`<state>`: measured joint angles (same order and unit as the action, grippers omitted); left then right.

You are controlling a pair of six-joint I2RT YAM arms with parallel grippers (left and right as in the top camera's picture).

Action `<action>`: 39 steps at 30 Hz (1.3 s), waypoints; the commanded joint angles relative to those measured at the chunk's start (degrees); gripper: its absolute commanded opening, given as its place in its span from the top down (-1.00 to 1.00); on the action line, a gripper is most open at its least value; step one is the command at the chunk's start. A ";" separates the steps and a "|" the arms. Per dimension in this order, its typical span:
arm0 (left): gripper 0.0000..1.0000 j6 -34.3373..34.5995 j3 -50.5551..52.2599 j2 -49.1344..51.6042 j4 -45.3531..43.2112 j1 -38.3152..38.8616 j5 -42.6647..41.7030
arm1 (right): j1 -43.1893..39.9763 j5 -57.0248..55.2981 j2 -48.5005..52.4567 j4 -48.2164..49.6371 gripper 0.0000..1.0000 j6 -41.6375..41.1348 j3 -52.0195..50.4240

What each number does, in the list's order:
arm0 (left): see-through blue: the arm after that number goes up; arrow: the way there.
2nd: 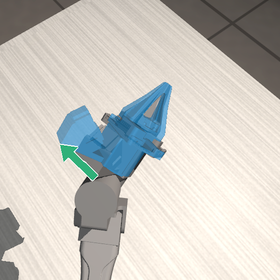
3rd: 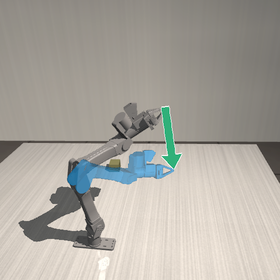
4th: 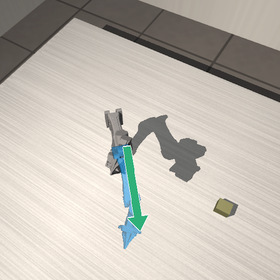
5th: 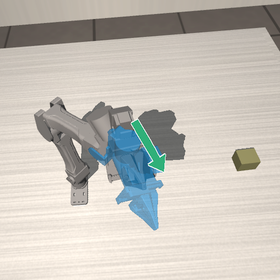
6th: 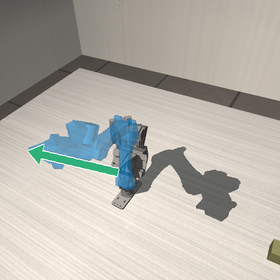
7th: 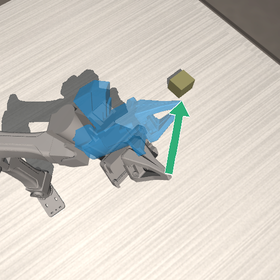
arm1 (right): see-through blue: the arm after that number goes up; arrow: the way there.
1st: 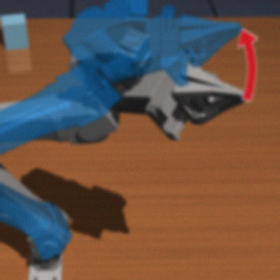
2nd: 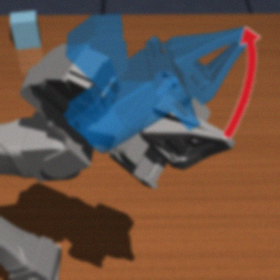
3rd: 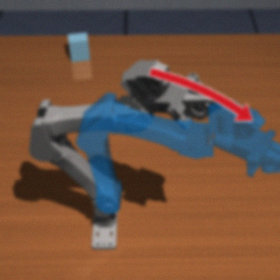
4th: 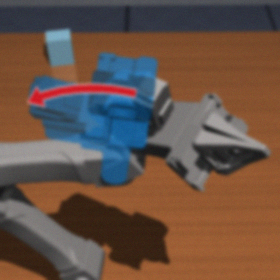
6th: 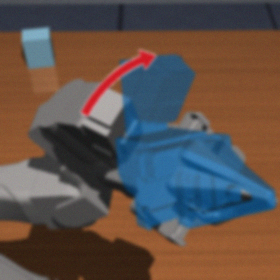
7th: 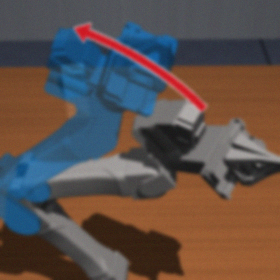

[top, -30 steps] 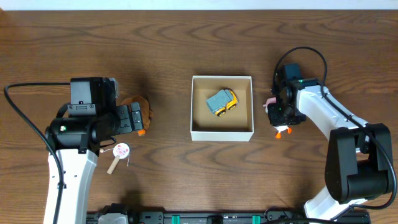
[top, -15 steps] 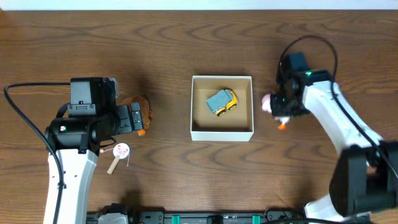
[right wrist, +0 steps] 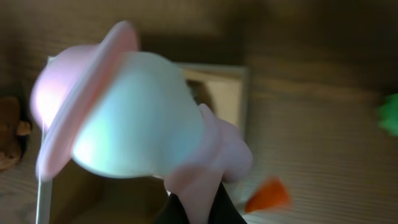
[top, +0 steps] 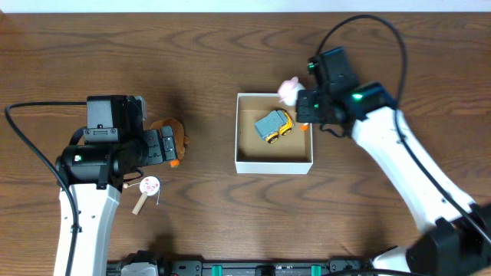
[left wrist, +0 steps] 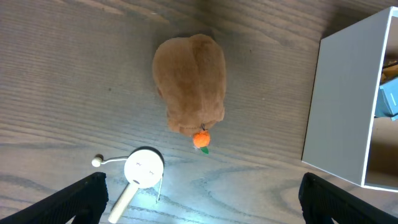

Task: Pack container
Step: 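Carry the duck into the box beside the truck and release, then grasp the green round cap with the right gripper and lift it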

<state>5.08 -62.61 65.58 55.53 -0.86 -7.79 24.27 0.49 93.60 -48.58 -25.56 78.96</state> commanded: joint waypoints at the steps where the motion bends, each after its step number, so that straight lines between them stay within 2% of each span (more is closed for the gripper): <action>1: -0.96 -0.28 -1.09 0.26 0.17 -0.09 -0.61 | 2.36 -0.28 4.31 0.92 0.94 -4.63 -0.44; 4: -0.96 -0.28 -1.09 0.26 0.17 -0.09 -0.61 | 3.17 -0.26 7.30 1.33 0.88 -4.68 -0.44; 7: -0.96 -0.28 -1.09 0.26 0.17 -0.09 -0.61 | 2.93 -0.31 7.91 1.55 0.74 -5.27 -0.44; 9: -0.96 -0.31 -1.09 0.26 0.15 -0.09 -0.59 | 2.62 -0.26 7.76 1.90 0.24 -5.20 -0.26; 10: -0.96 -0.31 -1.09 0.26 0.15 -0.09 -0.61 | 2.51 -0.24 7.69 1.92 -0.08 -4.87 -0.20; 15: -0.96 -0.31 -1.09 0.26 0.15 -0.09 -0.59 | 2.34 -0.26 7.26 1.90 -0.35 -2.49 0.09; 21: -0.96 -0.31 -1.09 0.26 0.17 -0.09 -0.59 | 1.11 -0.94 3.56 0.68 -0.35 -0.07 2.32; 25: -0.96 -0.31 -1.09 0.26 0.20 -0.09 -0.59 | -2.75 -4.31 -1.11 -0.92 -0.38 -0.13 3.28; 27: -0.96 -0.31 -1.09 0.26 0.20 -0.09 -0.59 | -6.03 -6.78 -3.39 -2.43 -0.59 -1.09 3.43; 28: -0.96 -0.31 -1.09 0.26 0.20 -0.09 -0.59 | -8.37 -8.07 -4.44 -3.54 -0.63 -1.70 3.43; 35: -0.96 -0.31 -1.09 0.26 0.17 -0.09 -0.59 | -25.42 -9.07 -3.48 -9.01 -0.75 -0.20 2.03; 39: -0.96 -0.31 -1.09 0.26 0.17 -0.09 -0.61 | -30.23 -8.85 0.79 -9.75 -0.85 1.29 0.61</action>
<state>5.08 -62.63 65.58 55.53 -0.86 -7.79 -4.01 -7.81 91.02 -57.91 -25.96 80.97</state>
